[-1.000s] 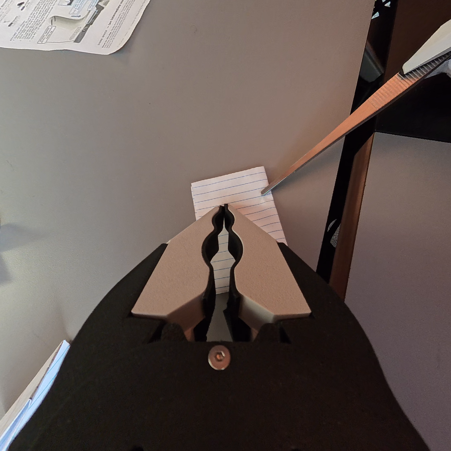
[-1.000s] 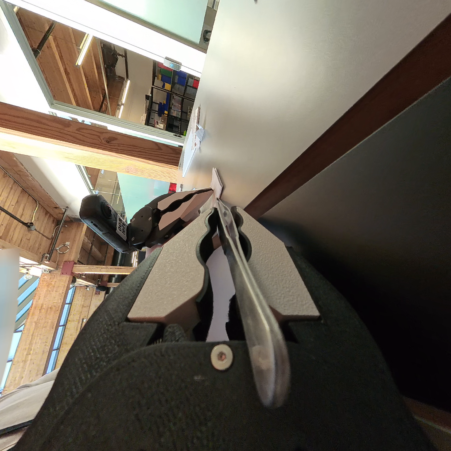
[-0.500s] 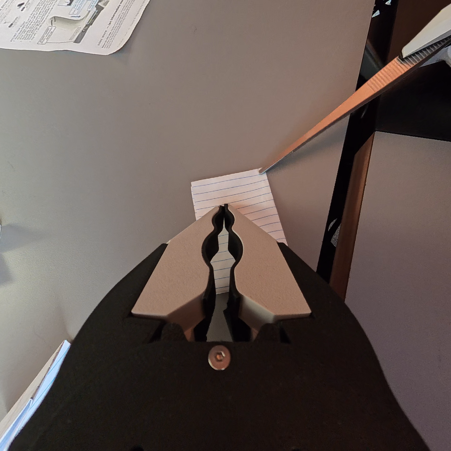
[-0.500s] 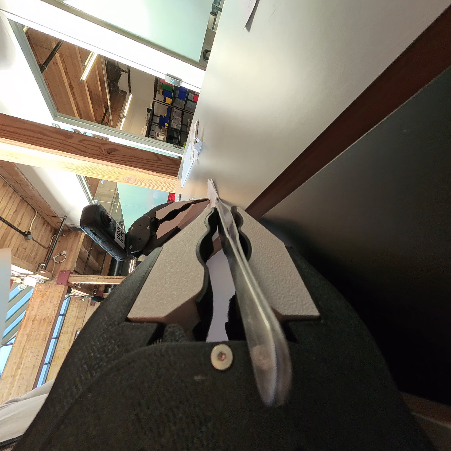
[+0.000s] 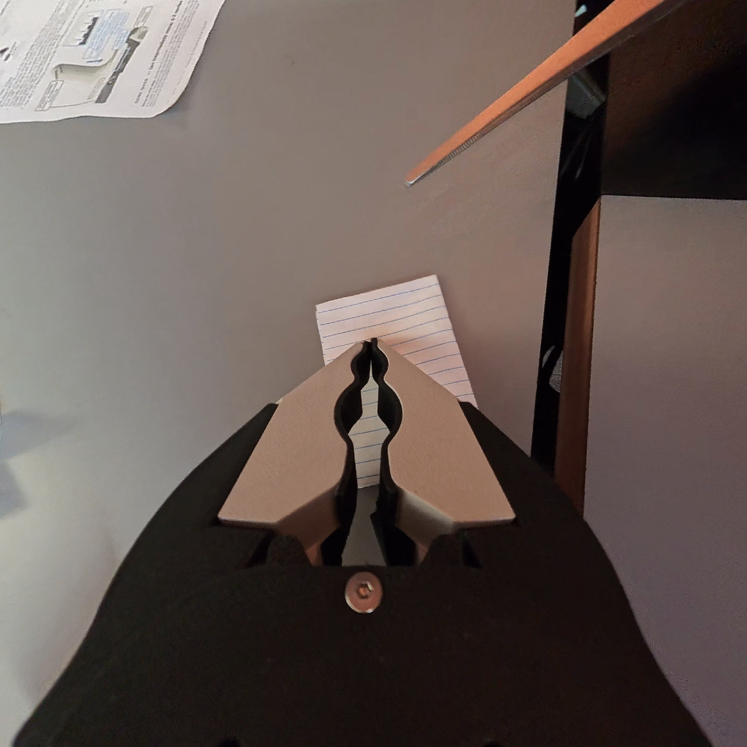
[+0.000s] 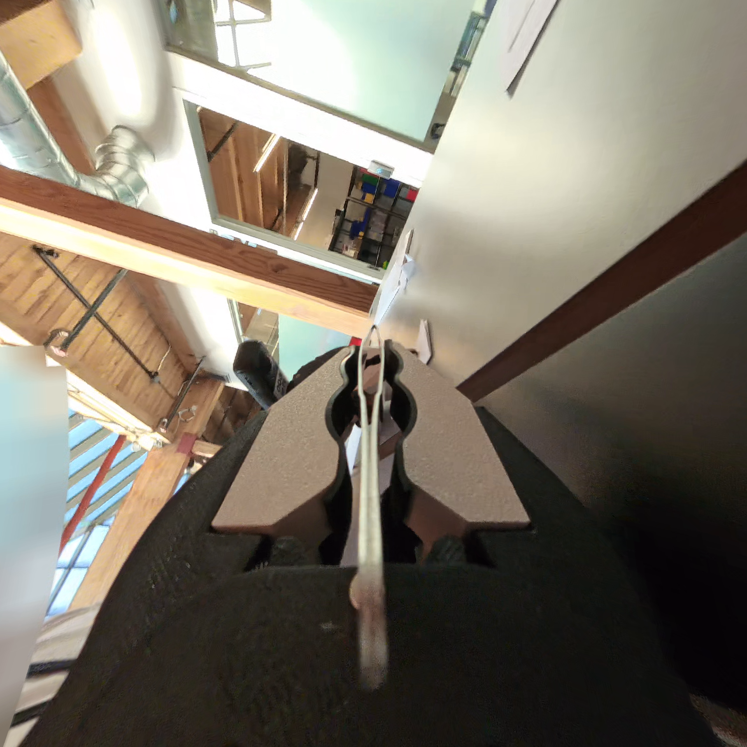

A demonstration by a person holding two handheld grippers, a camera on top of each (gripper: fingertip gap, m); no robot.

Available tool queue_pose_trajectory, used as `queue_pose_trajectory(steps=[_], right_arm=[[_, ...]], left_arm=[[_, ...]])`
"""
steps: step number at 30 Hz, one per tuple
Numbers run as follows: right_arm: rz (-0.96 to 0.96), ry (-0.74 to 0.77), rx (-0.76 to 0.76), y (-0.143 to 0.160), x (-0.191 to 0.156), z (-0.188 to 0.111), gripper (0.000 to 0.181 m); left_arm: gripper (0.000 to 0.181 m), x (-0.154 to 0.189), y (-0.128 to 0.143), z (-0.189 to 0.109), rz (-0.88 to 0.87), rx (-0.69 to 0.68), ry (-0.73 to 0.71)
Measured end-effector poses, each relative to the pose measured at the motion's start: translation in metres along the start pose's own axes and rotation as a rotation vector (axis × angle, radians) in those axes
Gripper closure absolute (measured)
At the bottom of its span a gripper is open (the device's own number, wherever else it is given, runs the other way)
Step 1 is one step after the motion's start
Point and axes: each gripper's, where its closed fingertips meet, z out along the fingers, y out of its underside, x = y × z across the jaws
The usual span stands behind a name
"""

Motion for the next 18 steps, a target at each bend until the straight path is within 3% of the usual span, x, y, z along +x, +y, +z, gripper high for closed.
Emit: queue_pose_trajectory(steps=[5, 9, 12, 16, 18], right_arm=[[-0.273, 0.151, -0.18, 0.022, 0.006, 0.019, 0.17], [-0.332, 0.191, -0.246, 0.026, 0.011, 0.027, 0.17], [-0.328, 0.192, -0.253, 0.025, 0.016, 0.026, 0.169], [-0.316, 0.164, -0.262, 0.023, 0.019, 0.026, 0.168], [-0.299, 0.152, -0.262, 0.022, 0.021, 0.026, 0.168]], left_arm=[[0.181, 0.004, 0.001, -0.003, 0.058, 0.027, 0.18], [0.181, 0.004, 0.001, -0.004, -0.056, 0.012, 0.242], [0.181, -0.01, 0.005, -0.013, -0.14, -0.041, 0.193], [0.181, -0.014, -0.005, -0.043, -0.246, 0.039, 0.154], [0.181, -0.009, 0.003, -0.044, -0.233, 0.012, 0.118]])
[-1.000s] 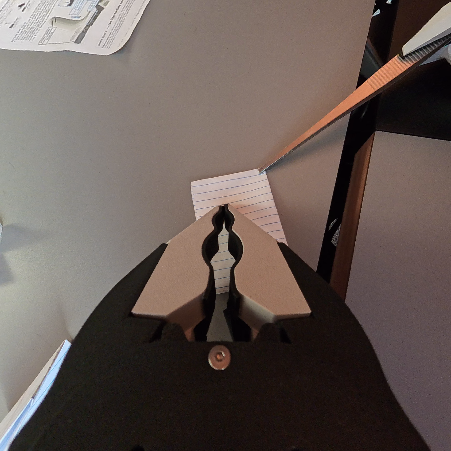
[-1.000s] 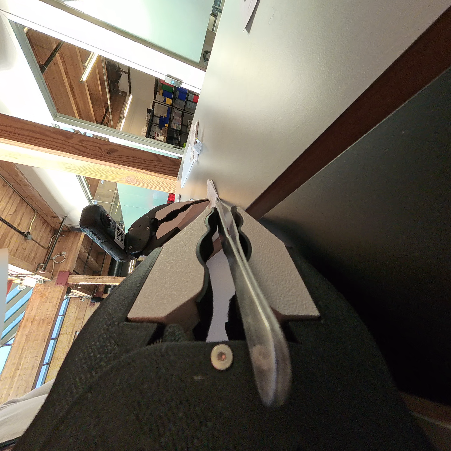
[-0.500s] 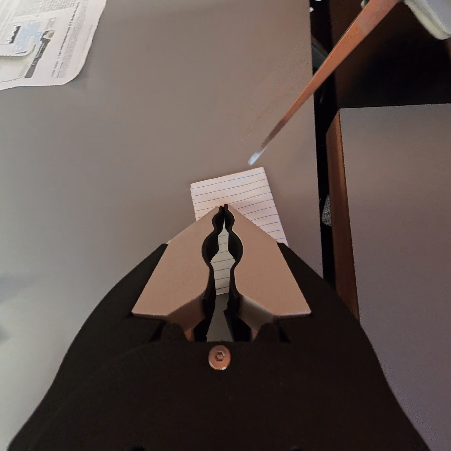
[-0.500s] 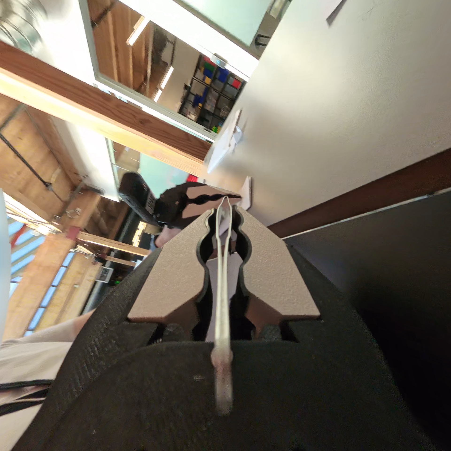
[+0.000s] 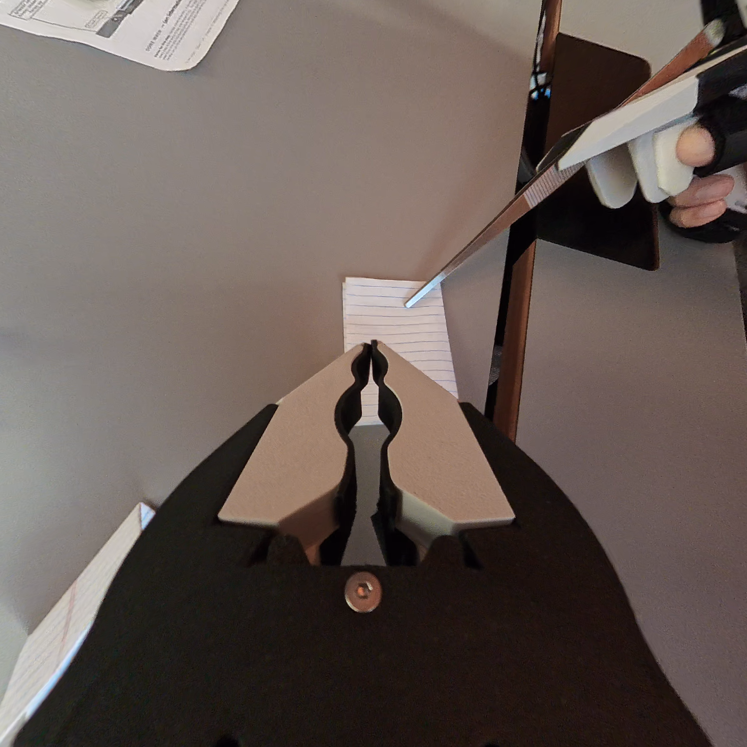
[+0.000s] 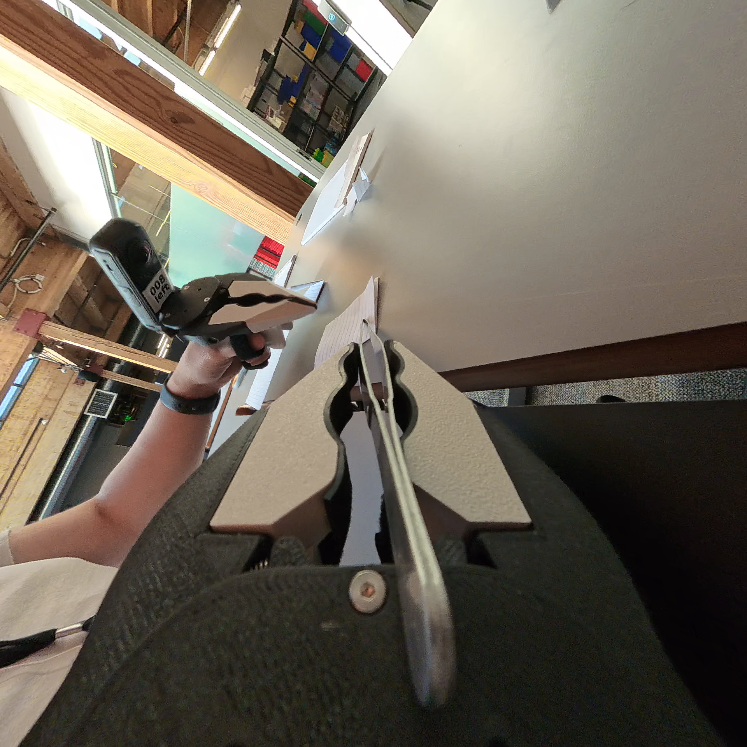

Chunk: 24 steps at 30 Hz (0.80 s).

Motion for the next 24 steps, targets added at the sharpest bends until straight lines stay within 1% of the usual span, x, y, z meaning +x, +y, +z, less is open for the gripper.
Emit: queue_pose_trajectory(steps=[3, 5, 7, 9, 10, 11, 14, 18, 21, 24], right_arm=[[-0.019, 0.0, -0.002, -0.001, -0.001, 0.0, 0.168], [-0.019, -0.009, 0.005, -0.002, -0.005, 0.0, 0.168], [0.002, -0.034, 0.051, -0.007, -0.013, -0.004, 0.167], [0.03, -0.053, 0.082, -0.01, -0.02, -0.011, 0.167], [0.039, -0.048, 0.098, -0.011, -0.021, -0.017, 0.167], [0.047, -0.033, 0.11, -0.011, -0.02, -0.022, 0.167], [0.096, -0.01, 0.123, -0.008, -0.015, -0.035, 0.167], [0.206, -0.012, 0.131, -0.003, -0.007, -0.043, 0.166], [0.234, 0.006, 0.122, 0.005, -0.007, -0.045, 0.165], [0.251, 0.036, 0.133, 0.012, -0.005, -0.049, 0.164]], left_arm=[[0.181, 0.001, 0.019, 0.01, 0.031, -0.068, -0.098], [0.181, 0.007, 0.024, 0.014, 0.001, -0.067, -0.131], [0.175, 0.014, 0.024, 0.016, -0.041, -0.042, -0.17], [0.172, 0.015, 0.025, 0.015, -0.115, -0.029, -0.249], [0.17, 0.017, 0.025, 0.015, -0.162, -0.022, -0.282], [0.163, 0.023, 0.024, 0.016, -0.19, -0.014, -0.296], [0.171, 0.031, 0.021, 0.017, -0.171, 0.013, -0.347], [0.166, 0.039, 0.015, 0.01, -0.164, 0.053, -0.33], [0.166, 0.035, 0.013, 0.005, -0.169, 0.076, -0.329], [0.167, 0.033, 0.019, 0.01, -0.152, 0.052, -0.319]])
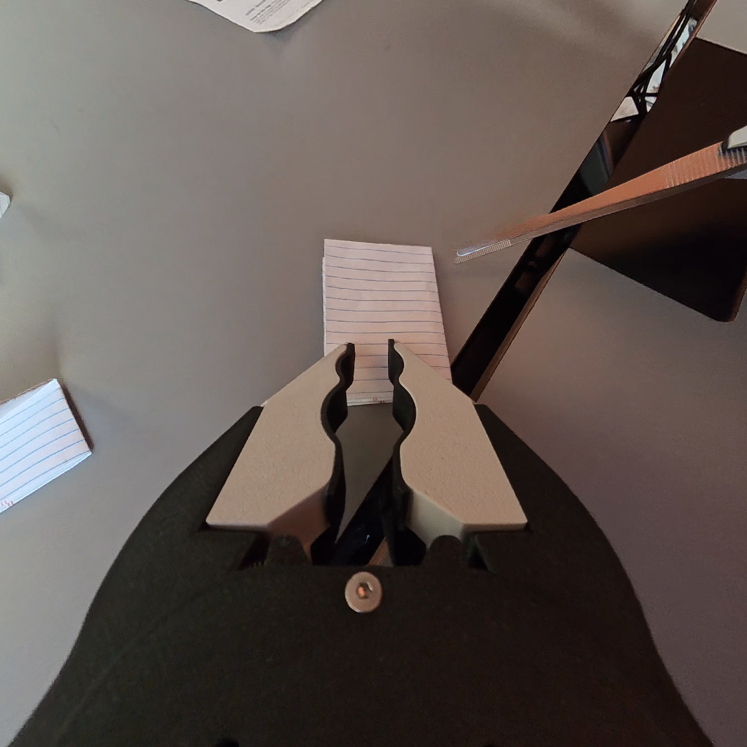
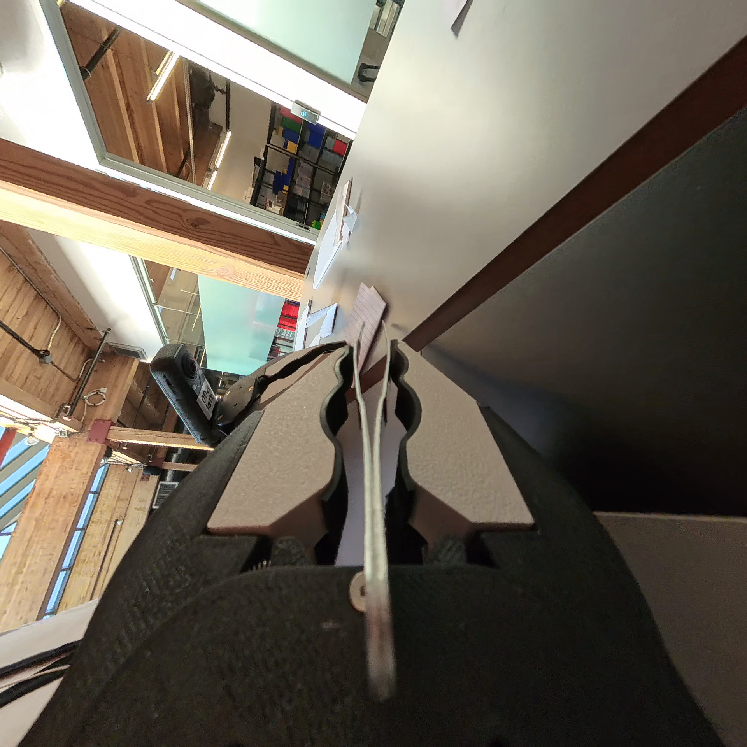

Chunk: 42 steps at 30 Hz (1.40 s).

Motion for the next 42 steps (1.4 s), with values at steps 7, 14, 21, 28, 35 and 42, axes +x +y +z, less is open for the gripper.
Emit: queue_pose_trajectory(steps=[7, 14, 21, 28, 35, 42], right_arm=[[0.075, 0.012, 0.028, 0.01, 0.005, 0.004, 0.165], [0.147, -0.018, 0.002, 0.025, -0.002, 0.029, 0.164], [-0.187, -0.031, -0.083, 0.016, -0.016, 0.042, 0.17], [-0.7, -0.104, -0.266, 0.012, -0.042, 0.047, 0.17], [-0.827, -0.258, -0.302, 0.011, -0.054, 0.043, 0.17], [-0.639, -0.2, -0.271, -0.007, -0.029, 0.047, 0.167]], left_arm=[[0.171, 0.001, 0.008, 0.004, 0.038, -0.038, 0.004], [0.175, 0.0, 0.007, 0.005, 0.003, -0.033, 0.01], [0.168, -0.004, -0.016, -0.011, 0.062, 0.064, 0.145], [0.136, 0.011, -0.06, -0.01, 0.616, -0.067, 0.497], [0.149, 0.02, -0.033, 0.01, 0.733, -0.391, 0.753], [0.181, 0.013, -0.034, 0.022, 0.762, -0.392, 0.733]])
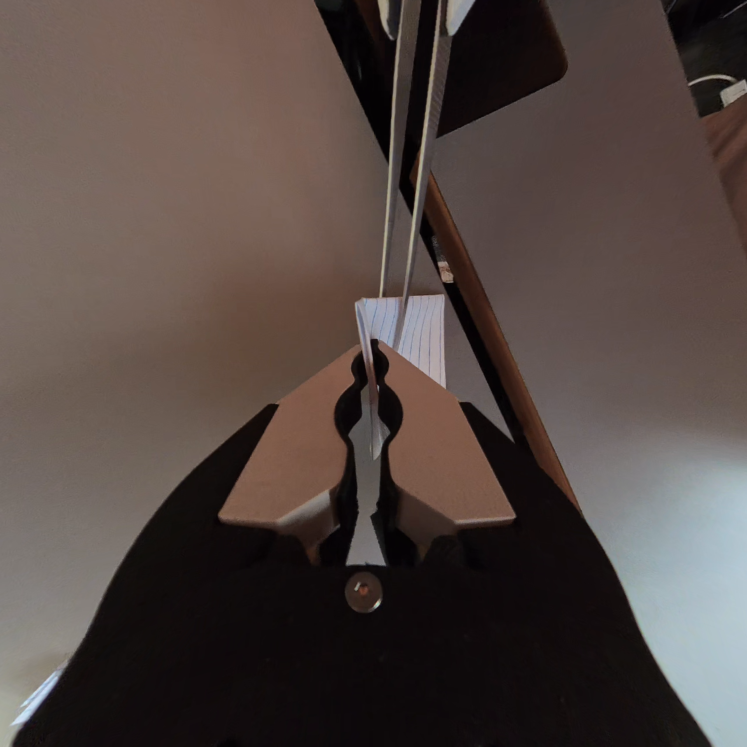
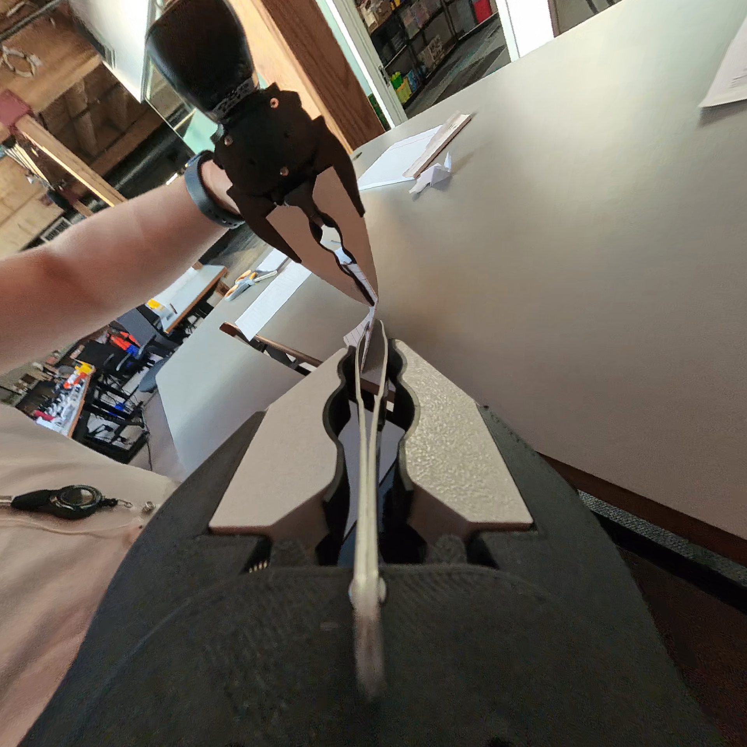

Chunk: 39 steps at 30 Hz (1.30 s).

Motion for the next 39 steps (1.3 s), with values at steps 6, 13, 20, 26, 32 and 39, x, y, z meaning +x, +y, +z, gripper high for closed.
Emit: queue_pose_trajectory(steps=[6, 13, 20, 26, 32, 39], right_arm=[[0.138, 0.004, -0.029, 0.002, 0.013, 0.013, 0.167], [0.296, 0.006, 0.013, 0.001, 0.027, 0.016, 0.168], [0.389, 0.015, 0.029, -0.002, 0.039, 0.015, 0.167], [0.467, 0.033, 0.028, 0.001, 0.047, 0.016, 0.168], [0.392, 0.04, 0.021, 0.0, 0.044, 0.014, 0.168], [0.395, 0.034, 0.02, 0.0, 0.045, 0.014, 0.168]], left_arm=[[0.181, -0.014, 0.009, -0.001, 0.017, -0.004, -0.092], [0.181, -0.021, 0.015, -0.003, 0.094, -0.017, -0.182], [0.181, -0.021, 0.017, -0.002, 0.185, -0.042, -0.219], [0.181, -0.02, 0.018, -0.001, 0.184, -0.059, -0.26], [0.171, -0.018, 0.02, 0.0, 0.185, -0.037, -0.509], [0.164, -0.008, 0.023, 0.006, 0.202, -0.018, -0.677]])
